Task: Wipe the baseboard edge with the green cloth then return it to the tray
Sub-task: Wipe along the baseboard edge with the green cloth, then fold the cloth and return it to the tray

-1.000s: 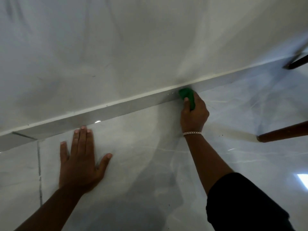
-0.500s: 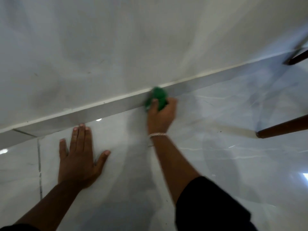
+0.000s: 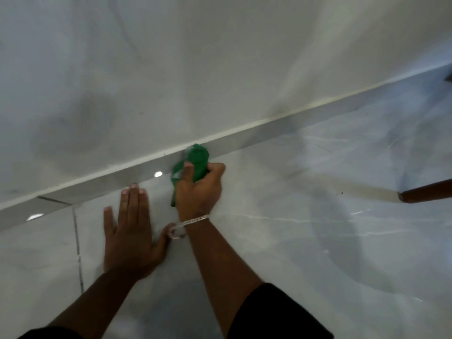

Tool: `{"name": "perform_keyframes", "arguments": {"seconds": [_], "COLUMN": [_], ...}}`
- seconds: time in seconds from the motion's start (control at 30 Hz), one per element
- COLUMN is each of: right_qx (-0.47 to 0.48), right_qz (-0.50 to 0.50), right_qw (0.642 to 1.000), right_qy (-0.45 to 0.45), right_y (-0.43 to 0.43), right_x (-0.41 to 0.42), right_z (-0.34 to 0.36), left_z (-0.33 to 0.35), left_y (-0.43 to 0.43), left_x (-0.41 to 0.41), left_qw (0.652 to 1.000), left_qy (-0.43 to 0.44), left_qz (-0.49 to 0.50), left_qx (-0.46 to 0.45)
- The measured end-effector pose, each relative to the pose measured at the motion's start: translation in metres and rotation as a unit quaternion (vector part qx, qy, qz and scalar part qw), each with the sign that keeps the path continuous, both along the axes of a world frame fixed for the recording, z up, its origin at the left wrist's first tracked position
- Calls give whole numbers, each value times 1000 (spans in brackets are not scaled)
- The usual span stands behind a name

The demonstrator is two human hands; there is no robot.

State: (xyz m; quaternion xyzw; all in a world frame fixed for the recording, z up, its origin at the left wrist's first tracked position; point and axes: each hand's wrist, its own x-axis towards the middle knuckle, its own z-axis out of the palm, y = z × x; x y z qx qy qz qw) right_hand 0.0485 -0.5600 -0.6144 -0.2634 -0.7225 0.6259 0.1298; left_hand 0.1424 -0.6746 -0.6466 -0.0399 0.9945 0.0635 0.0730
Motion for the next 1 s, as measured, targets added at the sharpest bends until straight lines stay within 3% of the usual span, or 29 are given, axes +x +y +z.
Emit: {"name": "perform_keyframes", "arguments": {"seconds": [0.13,0.23,0.33,0.4,0.53,0.63,0.7,0.73,0.77,0.83,0.9,1.0], "right_qx": [27,27,46,24,-41,-82,-116,-115,-102,-67,-31,3], "right_qz": [-169,-193,-195,-161,90,144,153,169,193,240,276,327], "right_qw": [984,981,980,986,993,982,977,975,973,966,959,945], "right_qy": [-40,-25,-16,-30,-59,-94,-93,-85,-80,-66,-50,-29], "right_y": [98,132,90,33,-61,-60,-38,-30,-23,-9,8,25], "right_x": [-63,-88,-74,-47,29,29,27,33,41,66,90,121], "right_z": [7,11,-4,-5,8,12,28,41,54,89,134,206], "left_z": [1,0,-1,-2,14,37,54,67,83,121,174,244], "left_y": [3,1,2,1,-17,-48,-57,-56,-52,-39,-15,21], "left_x": [-2,-2,-1,0,1,31,53,60,63,67,68,69], "left_qw": [1000,1000,1000,1000,995,984,963,939,894,774,682,606], "left_qy": [11,23,26,20,-14,-170,-211,-205,-179,-89,-52,-37], "left_qz": [4,2,1,2,-96,-5,79,138,213,334,363,363], "left_qx": [2,1,-2,-2,11,62,149,237,351,530,632,706]}}
